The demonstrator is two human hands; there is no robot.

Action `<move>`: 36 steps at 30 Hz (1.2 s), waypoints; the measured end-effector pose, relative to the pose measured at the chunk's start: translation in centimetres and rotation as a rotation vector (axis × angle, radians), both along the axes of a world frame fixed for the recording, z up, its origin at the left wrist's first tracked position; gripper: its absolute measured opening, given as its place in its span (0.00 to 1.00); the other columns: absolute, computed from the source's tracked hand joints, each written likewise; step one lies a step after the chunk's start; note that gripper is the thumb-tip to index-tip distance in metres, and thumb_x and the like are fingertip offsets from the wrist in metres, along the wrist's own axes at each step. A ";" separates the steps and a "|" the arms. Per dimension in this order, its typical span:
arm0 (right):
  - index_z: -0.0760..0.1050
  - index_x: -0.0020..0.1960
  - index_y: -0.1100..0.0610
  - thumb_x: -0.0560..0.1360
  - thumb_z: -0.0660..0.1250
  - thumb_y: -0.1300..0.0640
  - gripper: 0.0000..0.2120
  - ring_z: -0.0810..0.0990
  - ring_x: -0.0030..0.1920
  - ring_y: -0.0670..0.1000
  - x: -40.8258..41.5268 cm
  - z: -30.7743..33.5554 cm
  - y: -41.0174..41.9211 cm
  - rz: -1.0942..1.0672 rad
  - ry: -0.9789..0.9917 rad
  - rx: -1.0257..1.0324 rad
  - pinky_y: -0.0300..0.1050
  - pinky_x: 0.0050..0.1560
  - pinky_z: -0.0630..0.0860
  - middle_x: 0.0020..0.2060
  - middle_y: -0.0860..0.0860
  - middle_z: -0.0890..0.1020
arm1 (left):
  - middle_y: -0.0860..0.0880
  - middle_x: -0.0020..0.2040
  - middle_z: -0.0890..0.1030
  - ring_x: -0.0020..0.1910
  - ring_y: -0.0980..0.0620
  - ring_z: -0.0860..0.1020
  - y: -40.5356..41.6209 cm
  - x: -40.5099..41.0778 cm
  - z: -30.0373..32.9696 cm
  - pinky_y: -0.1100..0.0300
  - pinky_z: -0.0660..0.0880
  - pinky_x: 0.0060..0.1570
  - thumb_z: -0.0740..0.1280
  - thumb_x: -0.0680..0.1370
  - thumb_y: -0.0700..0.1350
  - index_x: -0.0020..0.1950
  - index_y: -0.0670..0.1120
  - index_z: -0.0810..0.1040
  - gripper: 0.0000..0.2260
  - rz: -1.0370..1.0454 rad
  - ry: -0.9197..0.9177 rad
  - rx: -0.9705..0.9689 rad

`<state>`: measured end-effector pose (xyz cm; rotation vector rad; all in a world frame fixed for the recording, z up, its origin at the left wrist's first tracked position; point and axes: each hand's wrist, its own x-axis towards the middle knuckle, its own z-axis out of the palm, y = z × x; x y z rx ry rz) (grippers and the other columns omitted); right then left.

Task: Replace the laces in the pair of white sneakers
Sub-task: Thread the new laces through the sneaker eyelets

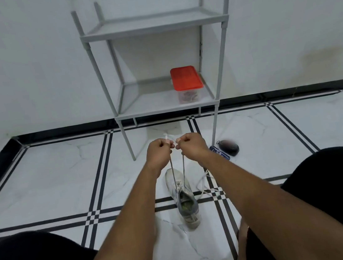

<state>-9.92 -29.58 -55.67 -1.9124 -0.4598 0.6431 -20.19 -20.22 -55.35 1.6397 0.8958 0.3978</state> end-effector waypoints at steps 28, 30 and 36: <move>0.84 0.52 0.54 0.82 0.73 0.53 0.05 0.88 0.44 0.50 0.1 0.5 -0.3 0.031 -0.088 0.220 0.57 0.53 0.86 0.45 0.50 0.88 | 0.51 0.48 0.86 0.50 0.50 0.85 1.0 -0.2 2.0 0.56 0.80 0.52 0.69 0.82 0.46 0.53 0.48 0.84 0.05 0.054 -0.137 0.178; 0.84 0.49 0.51 0.81 0.74 0.51 0.05 0.87 0.45 0.49 0.2 0.4 -0.1 0.019 -0.120 0.218 0.55 0.54 0.85 0.43 0.48 0.88 | 0.51 0.47 0.86 0.50 0.50 0.84 1.2 0.1 2.2 0.56 0.80 0.54 0.70 0.81 0.46 0.52 0.49 0.84 0.04 0.069 -0.177 0.172; 0.85 0.49 0.53 0.81 0.73 0.50 0.07 0.83 0.41 0.45 0.3 0.6 0.4 -0.008 -0.156 0.263 0.48 0.49 0.82 0.40 0.46 0.85 | 0.52 0.48 0.86 0.49 0.53 0.83 1.1 0.7 3.0 0.61 0.79 0.51 0.71 0.82 0.46 0.52 0.50 0.84 0.03 0.108 -0.255 0.146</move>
